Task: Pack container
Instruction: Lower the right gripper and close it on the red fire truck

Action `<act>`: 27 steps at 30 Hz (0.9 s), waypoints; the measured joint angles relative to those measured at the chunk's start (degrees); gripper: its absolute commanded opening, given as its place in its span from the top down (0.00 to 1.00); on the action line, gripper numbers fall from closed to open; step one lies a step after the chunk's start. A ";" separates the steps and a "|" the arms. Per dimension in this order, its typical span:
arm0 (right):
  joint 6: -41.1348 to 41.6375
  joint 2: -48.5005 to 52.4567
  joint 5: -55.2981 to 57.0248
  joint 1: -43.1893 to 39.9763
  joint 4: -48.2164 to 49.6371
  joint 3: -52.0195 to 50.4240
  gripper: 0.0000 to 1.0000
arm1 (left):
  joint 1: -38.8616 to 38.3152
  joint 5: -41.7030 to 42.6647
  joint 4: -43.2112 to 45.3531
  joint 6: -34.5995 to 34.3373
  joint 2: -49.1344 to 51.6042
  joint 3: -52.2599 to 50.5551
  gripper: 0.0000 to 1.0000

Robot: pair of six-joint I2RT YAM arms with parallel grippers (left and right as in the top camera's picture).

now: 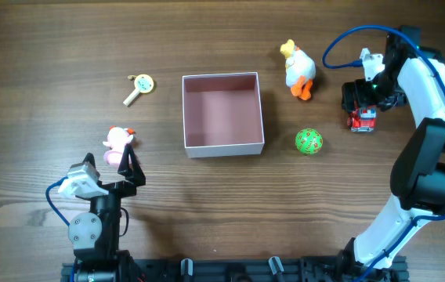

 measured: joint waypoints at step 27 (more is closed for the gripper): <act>-1.01 0.09 -0.13 0.00 2.78 -3.58 0.41 | 0.00 0.00 0.00 0.02 0.00 0.00 0.00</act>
